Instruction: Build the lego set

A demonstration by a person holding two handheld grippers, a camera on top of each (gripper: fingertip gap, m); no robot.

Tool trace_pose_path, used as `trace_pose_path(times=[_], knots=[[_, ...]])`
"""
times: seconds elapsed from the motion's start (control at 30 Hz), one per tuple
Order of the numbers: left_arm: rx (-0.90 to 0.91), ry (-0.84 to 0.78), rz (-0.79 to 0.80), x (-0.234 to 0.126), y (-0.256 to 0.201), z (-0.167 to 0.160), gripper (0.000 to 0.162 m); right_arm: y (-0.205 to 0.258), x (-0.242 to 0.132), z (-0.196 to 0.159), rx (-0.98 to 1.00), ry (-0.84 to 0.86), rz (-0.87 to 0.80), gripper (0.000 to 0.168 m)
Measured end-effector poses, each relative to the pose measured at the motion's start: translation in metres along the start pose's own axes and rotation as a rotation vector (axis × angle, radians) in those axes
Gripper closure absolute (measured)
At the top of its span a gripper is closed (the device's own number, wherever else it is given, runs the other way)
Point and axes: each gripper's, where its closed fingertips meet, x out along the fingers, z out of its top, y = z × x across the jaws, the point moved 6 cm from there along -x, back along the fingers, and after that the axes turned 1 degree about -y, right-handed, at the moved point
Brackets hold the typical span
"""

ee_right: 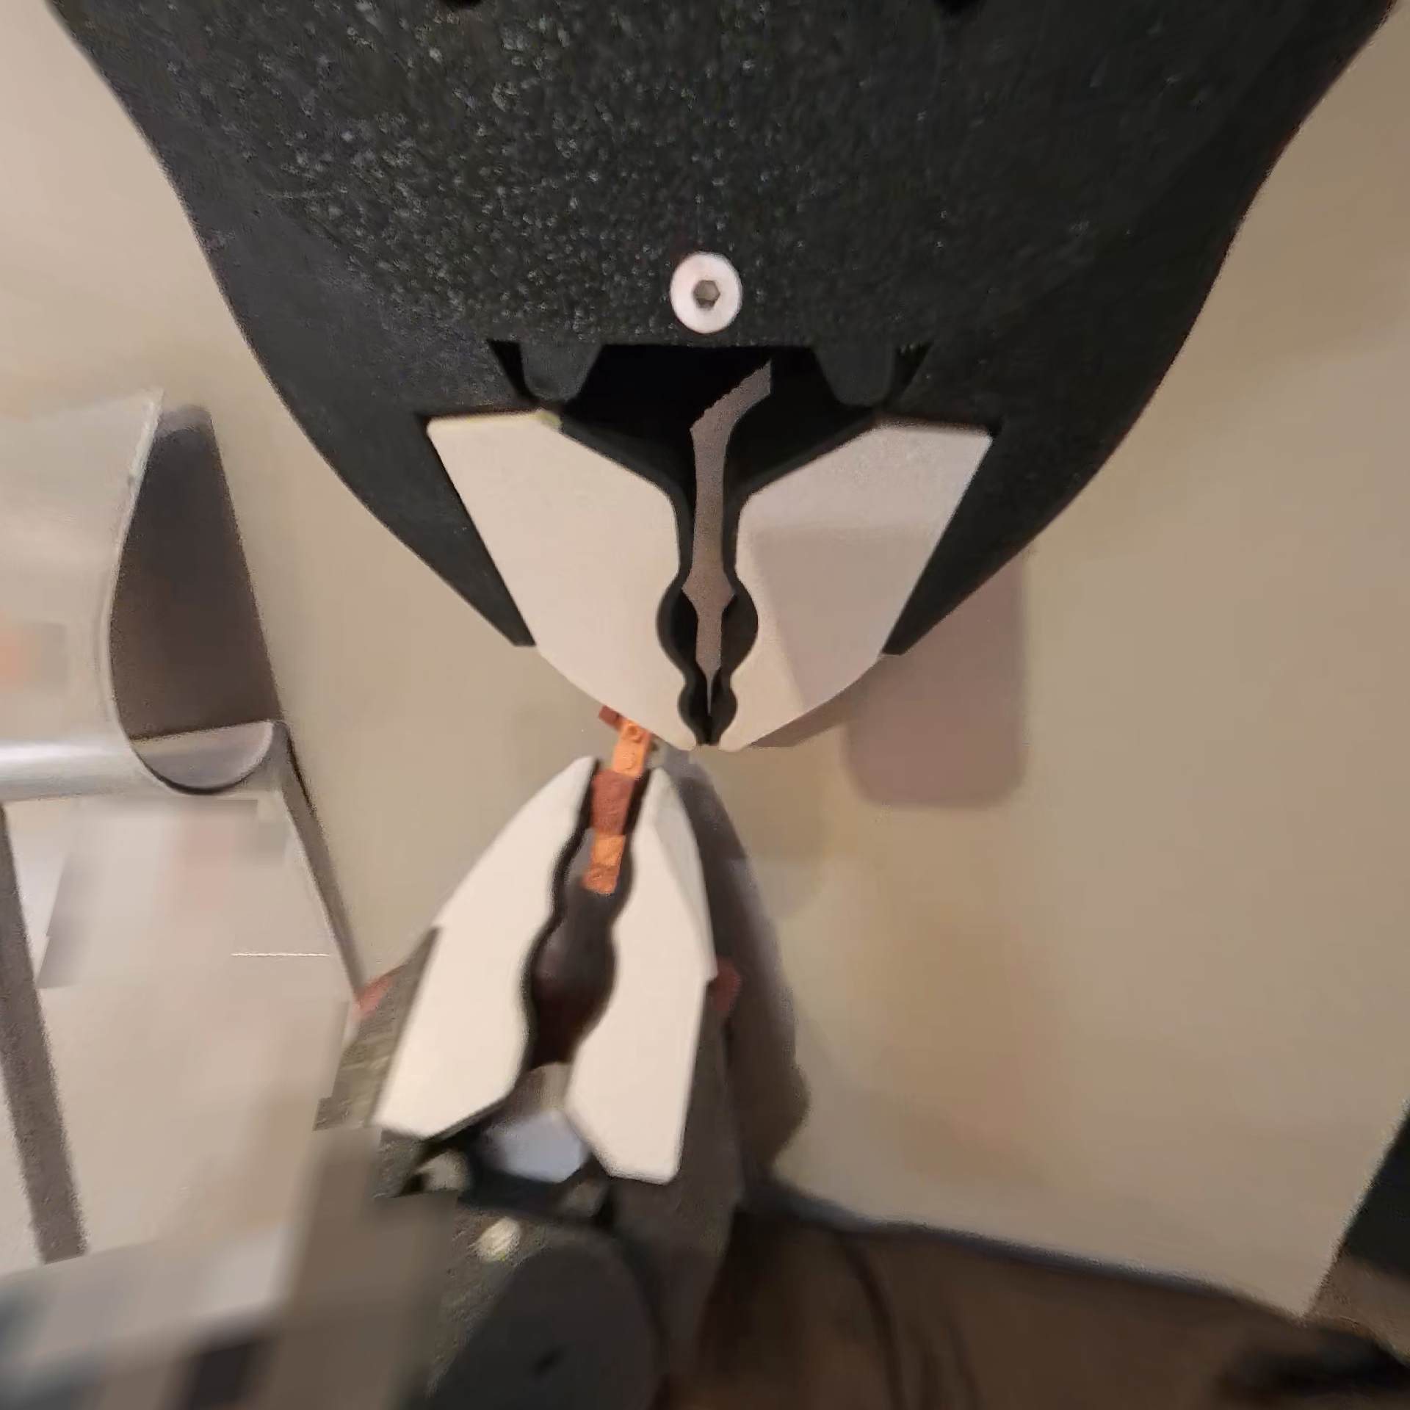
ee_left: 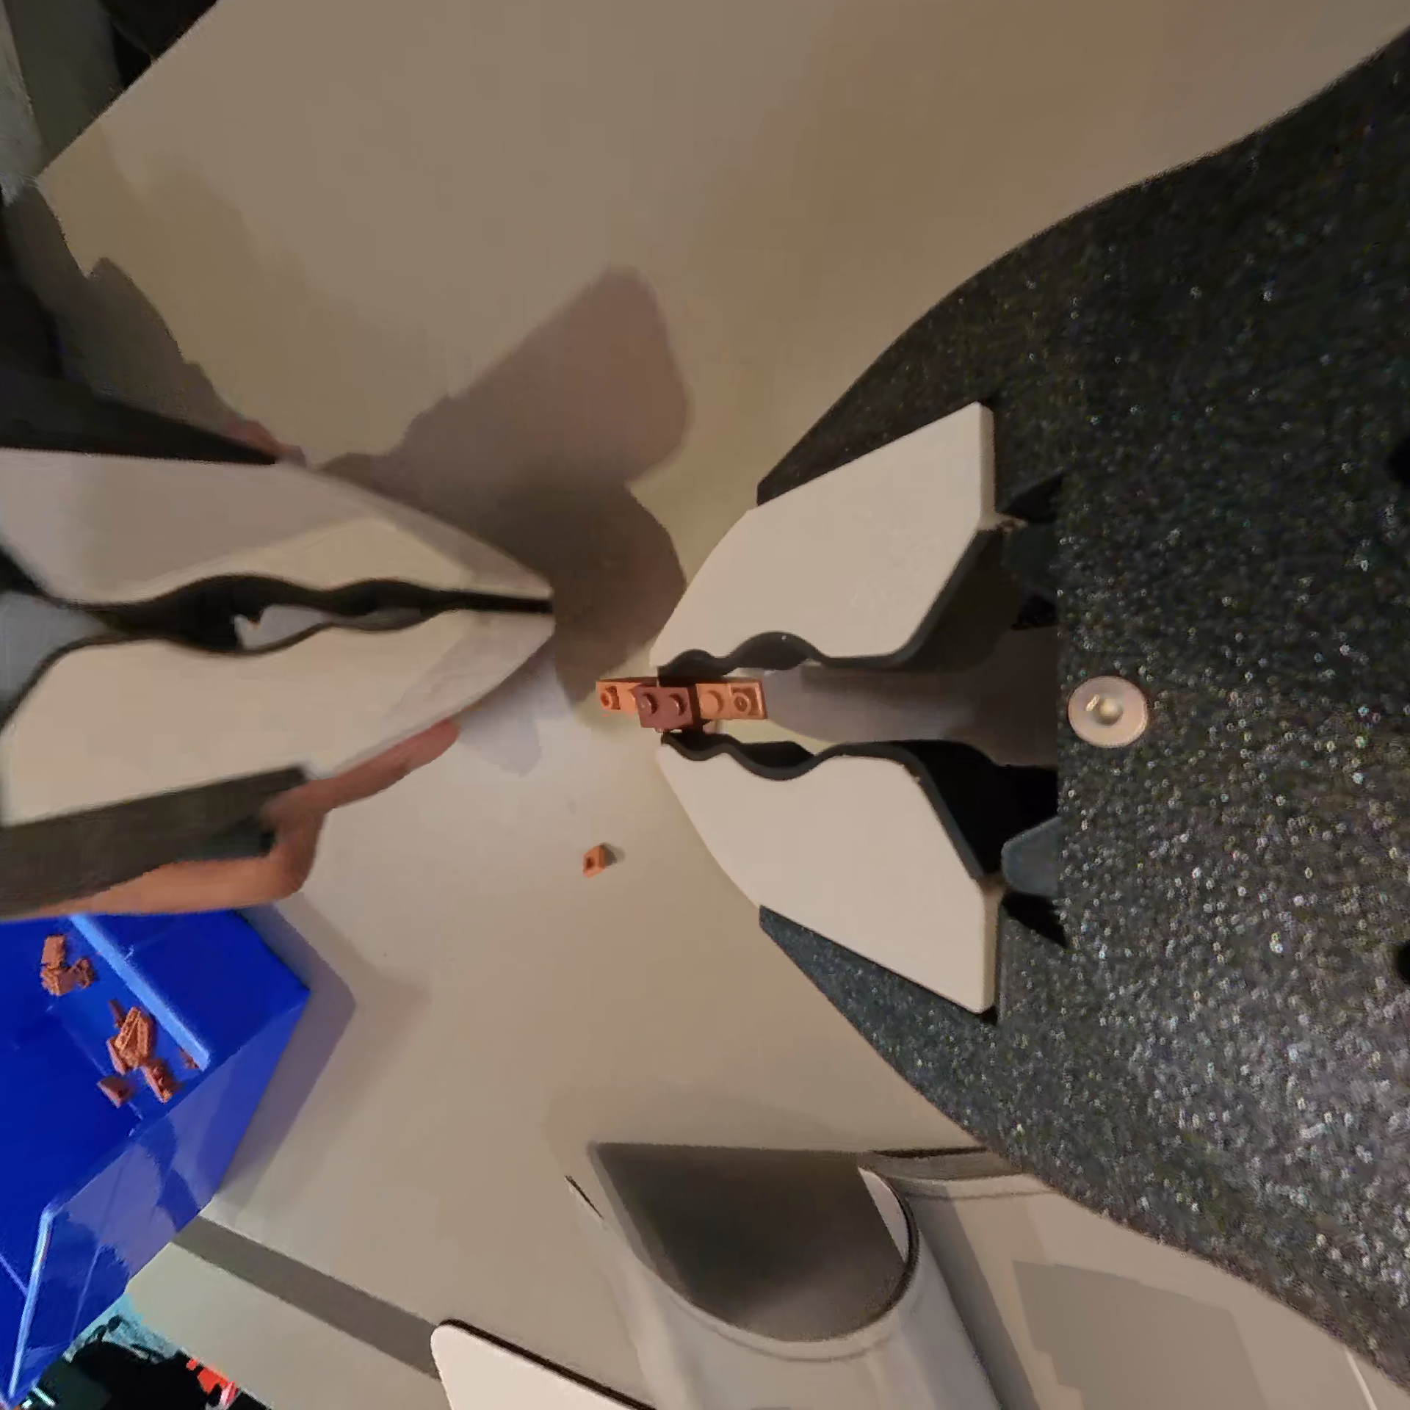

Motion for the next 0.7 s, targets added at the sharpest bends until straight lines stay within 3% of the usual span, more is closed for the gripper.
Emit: trace_pose_path(times=[0.17,0.4,0.7], knots=[[-0.018,0.042,0.014,0.006,0.004,-0.006,0.148,-0.01,-0.009,-0.015,0.029,0.006,-0.048,0.168],[-0.069,0.026,0.108,-0.024,0.019,-0.007,0.148,-0.028,0.019,-0.025,0.005,0.05,-0.057,0.158],[-0.058,0.052,0.164,-0.026,0.024,-0.007,0.148,-0.036,0.044,-0.022,-0.079,0.143,-0.046,0.152]])
